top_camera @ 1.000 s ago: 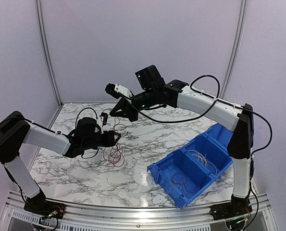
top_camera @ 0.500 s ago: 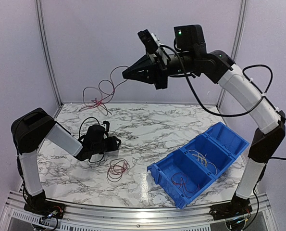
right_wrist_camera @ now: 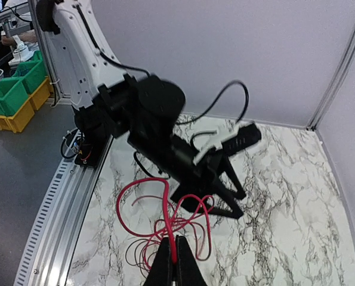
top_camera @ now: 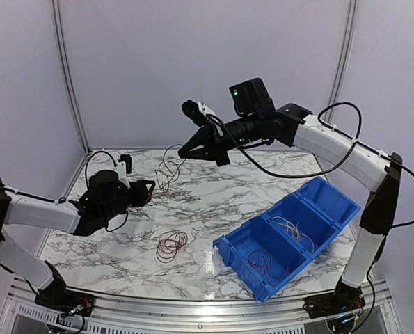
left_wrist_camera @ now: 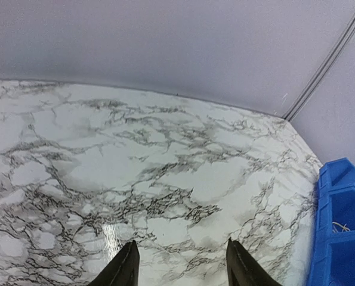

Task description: Untangle the cables

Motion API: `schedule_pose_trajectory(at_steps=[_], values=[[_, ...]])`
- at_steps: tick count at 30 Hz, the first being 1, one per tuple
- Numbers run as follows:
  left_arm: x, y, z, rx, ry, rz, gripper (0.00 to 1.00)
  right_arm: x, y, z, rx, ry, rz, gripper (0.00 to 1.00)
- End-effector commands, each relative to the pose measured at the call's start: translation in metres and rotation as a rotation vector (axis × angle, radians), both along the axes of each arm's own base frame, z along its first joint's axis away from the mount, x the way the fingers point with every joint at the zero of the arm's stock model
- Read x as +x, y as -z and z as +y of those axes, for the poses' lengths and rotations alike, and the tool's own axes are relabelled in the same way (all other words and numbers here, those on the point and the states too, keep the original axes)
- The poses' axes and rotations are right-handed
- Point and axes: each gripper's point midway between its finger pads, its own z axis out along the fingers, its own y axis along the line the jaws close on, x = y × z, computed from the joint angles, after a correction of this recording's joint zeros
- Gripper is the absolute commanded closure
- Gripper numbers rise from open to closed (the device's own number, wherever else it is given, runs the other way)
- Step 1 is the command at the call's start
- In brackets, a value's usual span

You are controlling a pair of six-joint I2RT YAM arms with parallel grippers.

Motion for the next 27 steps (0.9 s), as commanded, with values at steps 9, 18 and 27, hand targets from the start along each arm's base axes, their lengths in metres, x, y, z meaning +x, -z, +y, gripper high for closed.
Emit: schedule_pose_trajectory(at_steps=[9,18,27], values=[[-0.044,-0.097,0.007,0.062,0.184,-0.266,0.43,0.032,0.022,0.002,-0.011,0.149,-0.015,1.00],[-0.072,-0.102,-0.047,-0.039,0.489,-0.215,0.43,0.036,0.024,0.006,-0.008,0.162,0.007,1.00],[-0.059,-0.096,-0.067,-0.031,0.481,-0.180,0.45,0.033,0.032,0.012,-0.017,0.145,0.038,1.00]])
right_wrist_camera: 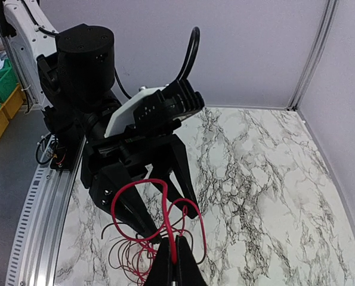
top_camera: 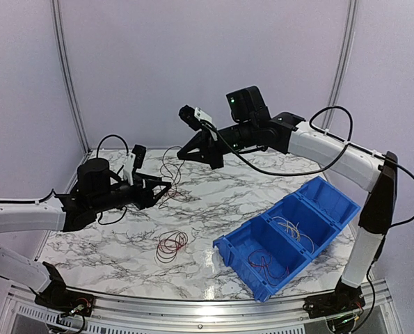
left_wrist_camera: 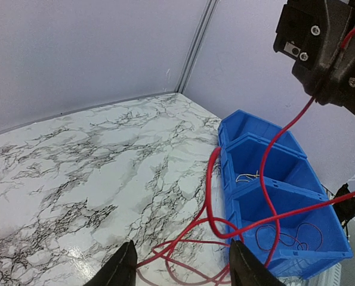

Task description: Untangle the cables

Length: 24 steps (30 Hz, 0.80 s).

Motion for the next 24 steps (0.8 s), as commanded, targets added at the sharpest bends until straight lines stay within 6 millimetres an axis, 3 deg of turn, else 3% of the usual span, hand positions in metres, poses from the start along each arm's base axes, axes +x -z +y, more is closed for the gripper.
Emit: schedule_pose_trajectory(at_steps=[1,5,8,13,19,24], values=[[0.012,-0.006,-0.009,-0.011,-0.025,0.006,0.46,0.001,-0.003,0.006,0.019,-0.004,0.007,1.00],[0.026,-0.005,-0.016,-0.035,-0.055,0.008,0.47,-0.009,-0.006,0.009,0.025,-0.036,0.017,1.00],[0.040,0.011,-0.020,-0.005,-0.092,0.033,0.56,-0.021,-0.024,0.009,0.055,-0.084,0.013,1.00],[0.062,0.058,-0.021,0.075,-0.168,0.102,0.67,-0.040,-0.072,0.001,0.121,-0.140,-0.027,1.00],[0.069,0.119,-0.020,0.149,-0.199,0.214,0.70,-0.058,-0.120,-0.012,0.180,-0.181,-0.097,1.00],[0.068,0.142,-0.018,0.166,-0.212,0.260,0.70,-0.067,-0.144,-0.021,0.209,-0.201,-0.138,1.00]])
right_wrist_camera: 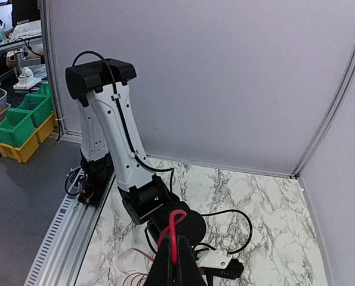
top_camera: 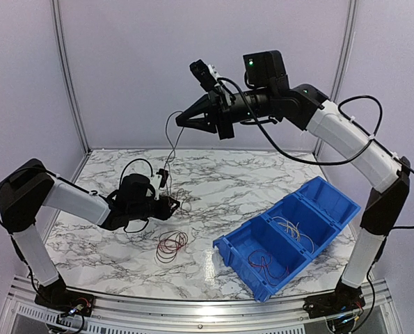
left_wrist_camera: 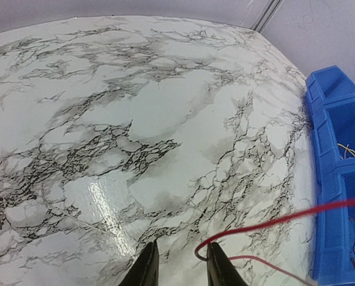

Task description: Untangle the cables

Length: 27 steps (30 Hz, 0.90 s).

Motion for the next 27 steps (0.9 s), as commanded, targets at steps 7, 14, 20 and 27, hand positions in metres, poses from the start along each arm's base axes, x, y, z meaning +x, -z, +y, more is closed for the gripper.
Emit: schedule_pose_trajectory(at_steps=[7,14,20,27], values=[[0.006,0.007,0.007,-0.006,-0.043,0.001,0.69,-0.032,-0.046,-0.021,0.061,-0.073,-0.078,1.00],[0.004,0.003,0.015,-0.004,-0.054,-0.009,0.75,-0.032,-0.041,-0.023,0.048,-0.070,-0.087,1.00],[0.003,0.011,0.027,0.015,-0.077,0.001,0.76,-0.024,-0.060,-0.043,0.075,-0.032,-0.128,1.00],[0.009,0.024,0.060,0.065,-0.169,0.009,0.75,-0.013,-0.092,-0.090,0.127,0.055,-0.186,1.00]])
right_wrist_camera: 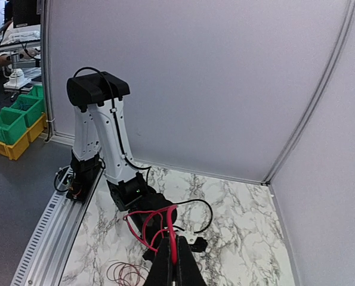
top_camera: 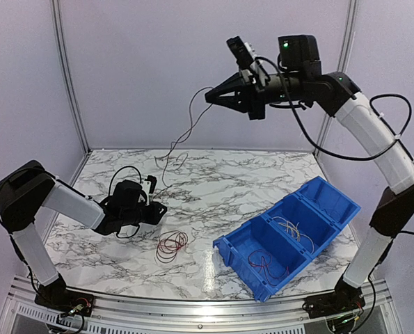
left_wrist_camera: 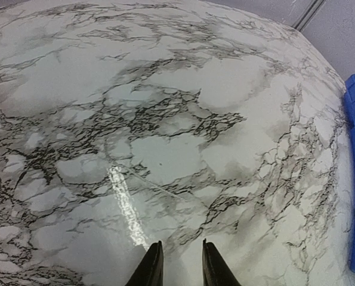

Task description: Untangle the cables

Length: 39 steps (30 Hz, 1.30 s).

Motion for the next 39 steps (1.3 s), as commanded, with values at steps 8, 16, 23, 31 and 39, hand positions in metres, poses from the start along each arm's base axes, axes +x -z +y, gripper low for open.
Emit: schedule_pose_trajectory(at_steps=[8,16,23,31,39], values=[[0.022,0.003,0.047,0.068,-0.187,-0.024,0.56,-0.022,-0.043,-0.065,0.047,0.108,-0.140,1.00],[0.030,0.015,0.057,0.130,-0.258,0.005,0.48,-0.041,-0.047,-0.084,0.056,0.132,-0.166,1.00],[0.031,0.018,0.065,0.176,-0.287,0.012,0.48,-0.055,-0.050,-0.101,0.068,0.143,-0.171,1.00],[0.027,0.003,0.062,0.120,-0.277,0.008,0.47,-0.067,-0.026,-0.111,0.034,0.147,-0.148,1.00],[0.023,-0.003,0.061,0.121,-0.255,0.009,0.47,-0.078,0.033,-0.129,-0.059,0.194,-0.095,1.00]])
